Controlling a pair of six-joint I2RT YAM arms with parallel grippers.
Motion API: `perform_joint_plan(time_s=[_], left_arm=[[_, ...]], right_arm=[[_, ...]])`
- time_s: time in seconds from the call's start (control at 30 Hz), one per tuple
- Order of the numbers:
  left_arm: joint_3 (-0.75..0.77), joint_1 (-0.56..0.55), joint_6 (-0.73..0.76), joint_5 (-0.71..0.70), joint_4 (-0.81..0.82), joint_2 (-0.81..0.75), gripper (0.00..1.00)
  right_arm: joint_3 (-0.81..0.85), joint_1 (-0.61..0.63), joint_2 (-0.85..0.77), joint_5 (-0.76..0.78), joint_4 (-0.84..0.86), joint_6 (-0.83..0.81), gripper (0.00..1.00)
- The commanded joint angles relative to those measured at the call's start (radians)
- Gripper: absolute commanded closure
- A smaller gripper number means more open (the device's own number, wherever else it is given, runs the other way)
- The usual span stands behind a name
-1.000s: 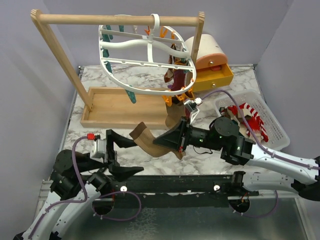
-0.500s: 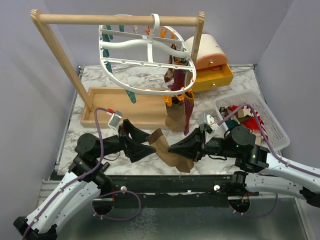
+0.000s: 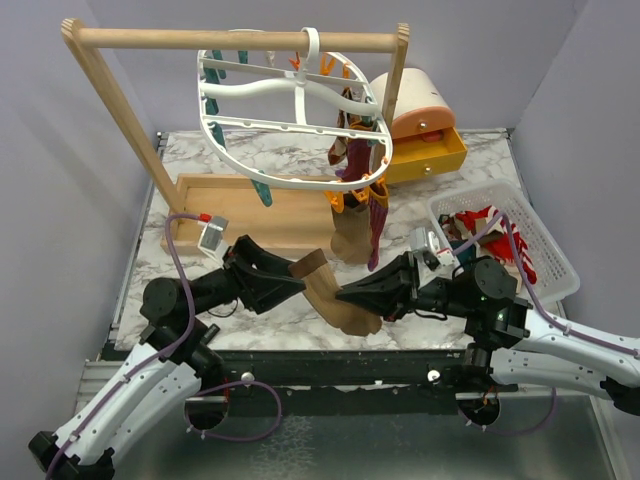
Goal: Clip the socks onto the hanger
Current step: Pick up the sock from the bin.
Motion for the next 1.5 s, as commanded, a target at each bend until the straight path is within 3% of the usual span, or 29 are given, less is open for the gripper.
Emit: perform_joint_plan(time_s=[0.0, 0.03, 0.13, 0.2, 0.47, 0.8, 0.9, 1.03, 1.3, 1.33, 1.4, 1.47], left_arm=[[-0.027, 0.002, -0.024, -0.022, 0.037, 0.011, 0.43], [-0.029, 0.001, -0.027, -0.022, 0.037, 0.012, 0.42], [-0.036, 0.001, -0.036, -0.023, 0.038, 0.024, 0.25], [-0.038, 0.001, -0.041, -0.024, 0.039, 0.033, 0.24], [0.011, 0.001, -0.065, -0.013, 0.092, 0.086, 0.61], [0.03, 0.001, -0.079, -0.045, 0.116, 0.097, 0.54], [0.033, 0.001, -0.084, -0.038, 0.129, 0.099, 0.63], [0.03, 0.001, -0.083, -0.019, 0.143, 0.098, 0.85], [0.013, 0.001, -0.062, -0.012, 0.144, 0.082, 1.0], [0.011, 0.001, -0.044, -0.018, 0.144, 0.071, 1.0], [0.01, 0.001, 0.034, -0.031, 0.139, 0.036, 1.0], [0.024, 0.001, 0.186, -0.053, 0.071, -0.004, 1.0]], right_arm=[[-0.014, 0.006, -0.006, 0.005, 0.097, 0.018, 1.0], [-0.016, 0.006, -0.007, 0.006, 0.105, 0.019, 0.99], [-0.029, 0.006, -0.013, 0.013, 0.132, 0.024, 0.99], [-0.029, 0.006, -0.009, 0.008, 0.136, 0.025, 0.99], [-0.052, 0.006, 0.0, 0.007, 0.157, 0.037, 0.99], [-0.066, 0.005, 0.003, 0.0, 0.175, 0.057, 0.99], [-0.067, 0.005, 0.003, 0.001, 0.175, 0.057, 0.99], [-0.072, 0.006, 0.002, 0.001, 0.181, 0.062, 0.99], [-0.067, 0.005, 0.006, 0.008, 0.168, 0.081, 0.99], [-0.056, 0.006, 0.009, 0.019, 0.143, 0.093, 0.87], [-0.006, 0.006, 0.016, 0.06, 0.027, 0.104, 0.53], [0.055, 0.006, 0.017, 0.123, -0.104, 0.11, 0.36]])
